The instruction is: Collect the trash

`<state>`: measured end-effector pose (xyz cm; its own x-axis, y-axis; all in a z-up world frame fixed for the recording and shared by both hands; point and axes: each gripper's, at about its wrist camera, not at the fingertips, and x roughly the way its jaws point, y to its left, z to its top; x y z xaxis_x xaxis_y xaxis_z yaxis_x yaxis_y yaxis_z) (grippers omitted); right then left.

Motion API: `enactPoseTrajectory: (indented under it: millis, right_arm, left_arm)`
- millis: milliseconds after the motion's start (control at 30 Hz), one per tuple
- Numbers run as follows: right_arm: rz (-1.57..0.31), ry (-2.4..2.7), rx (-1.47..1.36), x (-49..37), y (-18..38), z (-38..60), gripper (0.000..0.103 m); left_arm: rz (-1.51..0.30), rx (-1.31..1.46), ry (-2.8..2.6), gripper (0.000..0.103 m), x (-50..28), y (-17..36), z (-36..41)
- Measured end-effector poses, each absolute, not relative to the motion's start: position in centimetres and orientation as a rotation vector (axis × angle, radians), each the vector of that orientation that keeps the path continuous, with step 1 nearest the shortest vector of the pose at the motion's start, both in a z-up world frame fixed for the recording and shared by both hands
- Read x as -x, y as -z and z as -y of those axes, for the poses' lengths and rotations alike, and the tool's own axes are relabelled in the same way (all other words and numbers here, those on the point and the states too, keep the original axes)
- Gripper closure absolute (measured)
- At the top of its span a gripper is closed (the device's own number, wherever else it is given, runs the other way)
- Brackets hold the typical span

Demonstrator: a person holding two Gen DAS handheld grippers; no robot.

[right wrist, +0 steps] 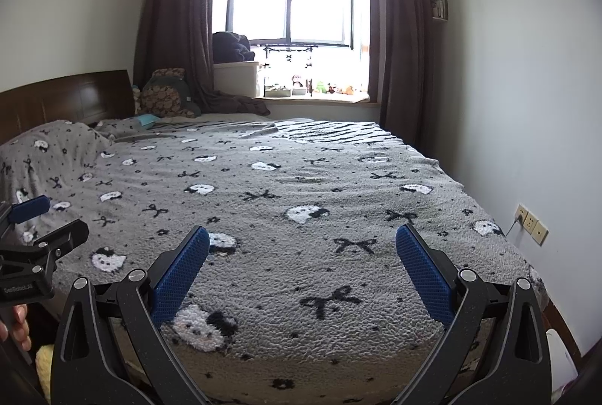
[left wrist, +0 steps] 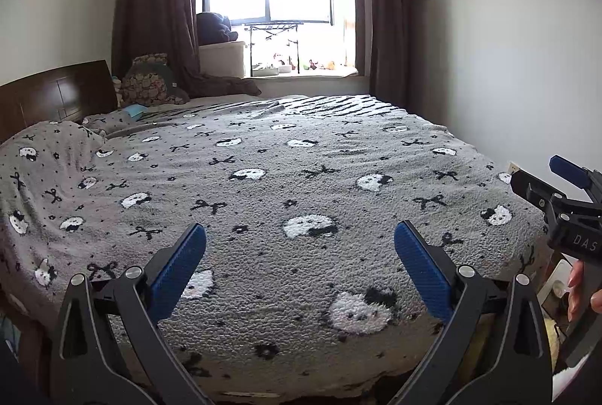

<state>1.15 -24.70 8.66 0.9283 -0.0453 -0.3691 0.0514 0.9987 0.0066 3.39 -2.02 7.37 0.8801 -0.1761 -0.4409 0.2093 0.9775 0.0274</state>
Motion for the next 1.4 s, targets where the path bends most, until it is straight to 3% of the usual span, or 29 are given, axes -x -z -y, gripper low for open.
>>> enactPoseTrajectory:
  millis: [1400]
  right_arm:
    - [-0.375, 0.054, -0.025, -1.09, -8.89, 24.81, 0.004]
  left_arm:
    - [-0.447, -0.074, 0.187, 0.008, -3.27, -7.45, 1.92]
